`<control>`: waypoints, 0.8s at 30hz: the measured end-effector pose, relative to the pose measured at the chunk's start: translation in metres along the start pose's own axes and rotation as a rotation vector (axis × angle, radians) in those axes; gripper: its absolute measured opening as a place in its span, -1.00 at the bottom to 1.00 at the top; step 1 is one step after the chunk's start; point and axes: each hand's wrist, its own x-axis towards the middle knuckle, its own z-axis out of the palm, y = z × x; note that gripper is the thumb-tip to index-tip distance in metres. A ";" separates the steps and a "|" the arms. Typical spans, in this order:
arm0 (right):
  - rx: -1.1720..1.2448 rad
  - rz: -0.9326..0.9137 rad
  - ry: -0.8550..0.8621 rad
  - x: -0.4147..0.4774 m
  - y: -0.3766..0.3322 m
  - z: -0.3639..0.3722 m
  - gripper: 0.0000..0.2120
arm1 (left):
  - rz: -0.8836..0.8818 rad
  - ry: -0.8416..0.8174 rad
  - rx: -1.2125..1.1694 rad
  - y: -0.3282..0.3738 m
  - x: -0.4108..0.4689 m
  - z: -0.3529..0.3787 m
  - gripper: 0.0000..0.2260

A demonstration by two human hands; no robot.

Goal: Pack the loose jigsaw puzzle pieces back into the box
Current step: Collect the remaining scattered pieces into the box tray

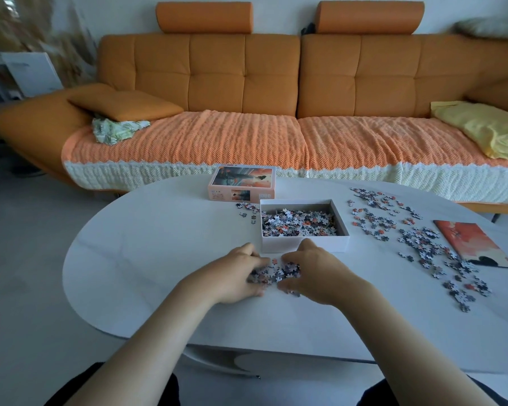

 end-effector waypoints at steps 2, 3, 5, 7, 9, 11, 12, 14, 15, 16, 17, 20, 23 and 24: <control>0.044 0.002 0.012 0.003 -0.003 0.001 -0.63 | 0.024 0.047 -0.004 0.005 0.005 0.003 -0.51; 0.068 0.001 0.018 0.004 -0.004 0.002 -0.67 | 0.035 0.078 -0.016 0.008 0.007 0.004 -0.58; 0.081 -0.005 0.038 0.005 -0.004 0.002 -0.73 | 0.056 0.150 -0.046 0.013 0.012 0.007 -0.72; 0.088 -0.003 0.063 0.006 -0.004 0.003 -0.74 | 0.063 0.208 -0.057 0.016 0.016 0.010 -0.81; 0.116 0.003 0.087 0.007 -0.005 0.001 -0.75 | 0.065 0.244 -0.068 0.018 0.019 0.012 -0.84; 0.134 0.006 0.095 0.007 -0.005 -0.003 -0.76 | 0.063 0.265 -0.092 0.020 0.022 0.011 -0.83; 0.148 0.006 0.095 0.006 -0.004 -0.004 -0.77 | 0.058 0.271 -0.111 0.021 0.023 0.011 -0.83; 0.209 0.017 0.094 0.006 -0.001 -0.009 -0.80 | 0.043 0.281 -0.170 0.022 0.025 0.008 -0.85; 0.238 0.021 0.098 0.006 0.000 -0.011 -0.80 | 0.036 0.289 -0.208 0.023 0.026 0.005 -0.87; 0.266 0.024 0.111 0.006 0.002 -0.015 -0.80 | 0.033 0.300 -0.249 0.025 0.027 0.002 -0.88; 0.297 0.028 0.130 0.007 0.004 -0.019 -0.80 | 0.033 0.312 -0.292 0.028 0.028 -0.002 -0.89; 0.397 0.036 0.245 0.011 0.010 -0.033 -0.80 | 0.051 0.384 -0.384 0.033 0.034 -0.016 -0.91; 0.444 0.016 0.396 0.021 0.015 -0.042 -0.77 | 0.093 0.489 -0.415 0.037 0.048 -0.027 -0.88; 0.454 0.007 0.449 0.026 0.016 -0.043 -0.76 | 0.100 0.522 -0.418 0.038 0.054 -0.029 -0.87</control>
